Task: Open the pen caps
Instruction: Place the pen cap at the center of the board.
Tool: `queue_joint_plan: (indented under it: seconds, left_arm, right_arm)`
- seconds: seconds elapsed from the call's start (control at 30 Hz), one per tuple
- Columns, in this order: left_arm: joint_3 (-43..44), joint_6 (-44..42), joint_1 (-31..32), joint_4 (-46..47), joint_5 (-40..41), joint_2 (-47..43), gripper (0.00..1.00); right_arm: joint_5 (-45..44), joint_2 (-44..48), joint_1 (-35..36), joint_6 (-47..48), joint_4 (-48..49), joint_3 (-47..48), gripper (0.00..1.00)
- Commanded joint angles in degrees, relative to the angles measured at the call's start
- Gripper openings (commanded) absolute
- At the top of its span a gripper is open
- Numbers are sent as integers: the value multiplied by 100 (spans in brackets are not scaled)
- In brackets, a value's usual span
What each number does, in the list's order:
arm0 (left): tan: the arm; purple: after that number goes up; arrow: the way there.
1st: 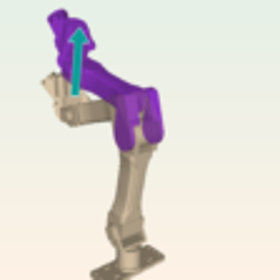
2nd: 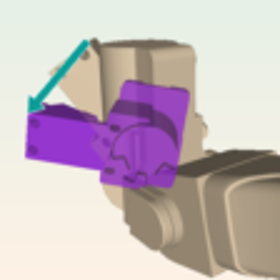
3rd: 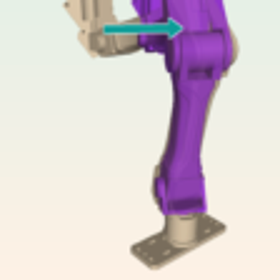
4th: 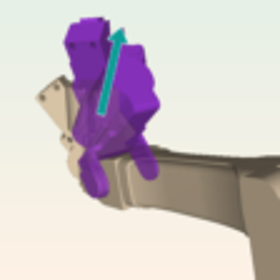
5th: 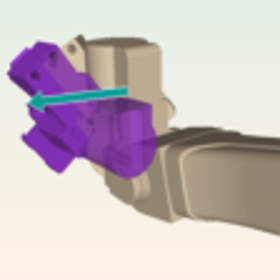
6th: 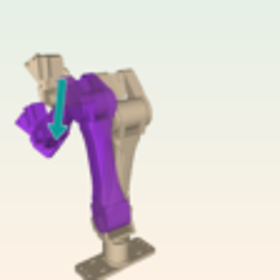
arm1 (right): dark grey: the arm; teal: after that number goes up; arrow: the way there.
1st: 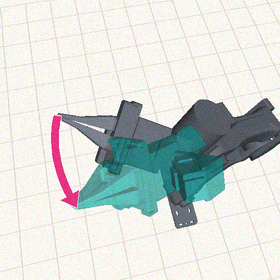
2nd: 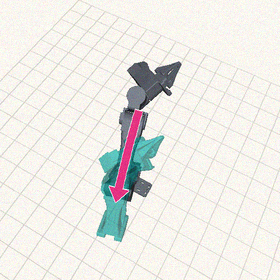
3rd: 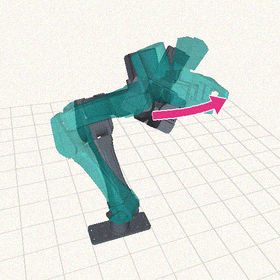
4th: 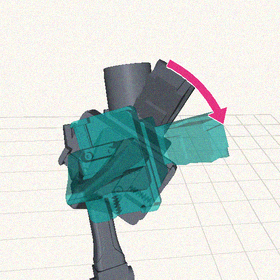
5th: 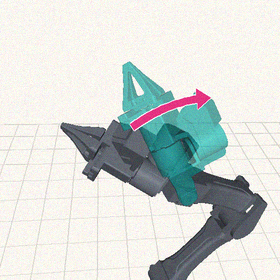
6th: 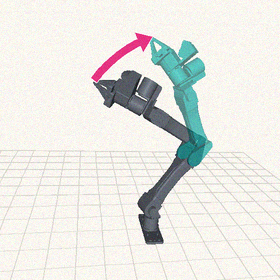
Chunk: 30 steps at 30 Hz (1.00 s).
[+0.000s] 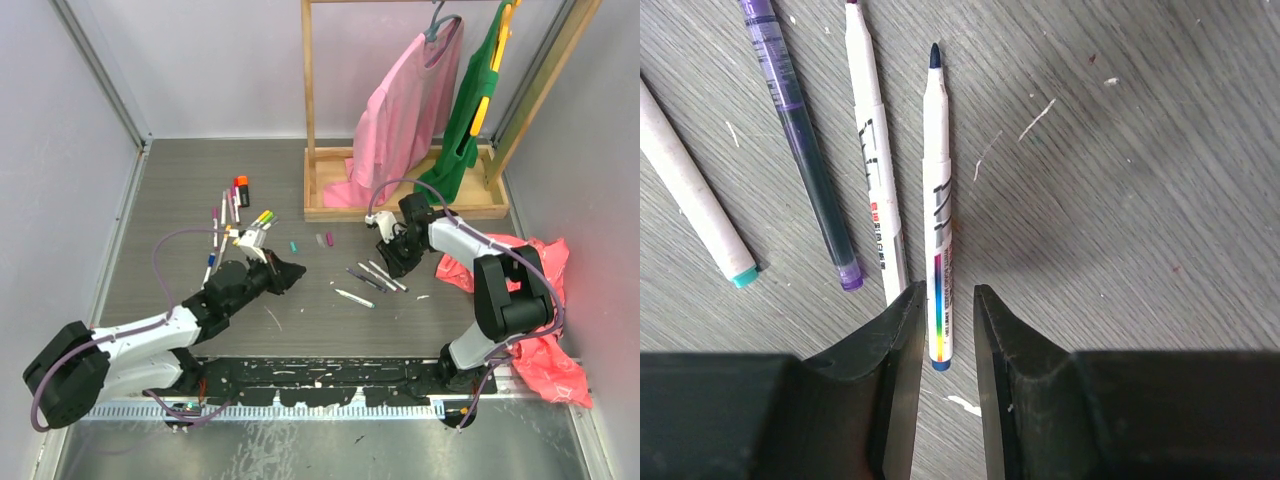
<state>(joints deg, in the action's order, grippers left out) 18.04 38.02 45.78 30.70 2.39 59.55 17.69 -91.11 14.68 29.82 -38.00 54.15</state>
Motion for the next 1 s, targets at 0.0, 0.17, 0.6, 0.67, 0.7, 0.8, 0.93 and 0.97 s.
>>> queue_joint_plan:
  seconds: [0.0, 0.17, 0.6, 0.67, 0.7, 0.8, 0.93, 0.97]
  left_arm:
    - [322, -67, 178, 533, 197, 198, 0]
    - [497, -67, 412, 652, 324, 567, 0]
    - [1238, -67, 980, 668, 915, 1726, 0]
    - [1421, -58, 1048, 602, 1022, 1922, 0]
    - [1525, -54, 1094, 549, 1105, 2028, 0]
    - [1886, 12, 1147, 261, 1273, 2374, 0]
    - [2677, 110, 1156, -491, 1489, 2967, 0]
    - [2890, 128, 1157, -725, 1568, 3119, 0]
  right_arm:
    - [103, 296, 19, 23, 3, 229, 32]
    - [129, 436, 29, 40, 12, 236, 32]
    - [147, 685, 23, 111, -15, 272, 32]
    - [138, 707, 22, 121, -14, 273, 32]
    - [131, 723, 28, 120, -7, 272, 32]
    - [120, 759, 26, 125, -6, 273, 32]
    - [75, 785, 22, 122, 9, 276, 32]
    - [62, 794, 26, 125, 16, 274, 32]
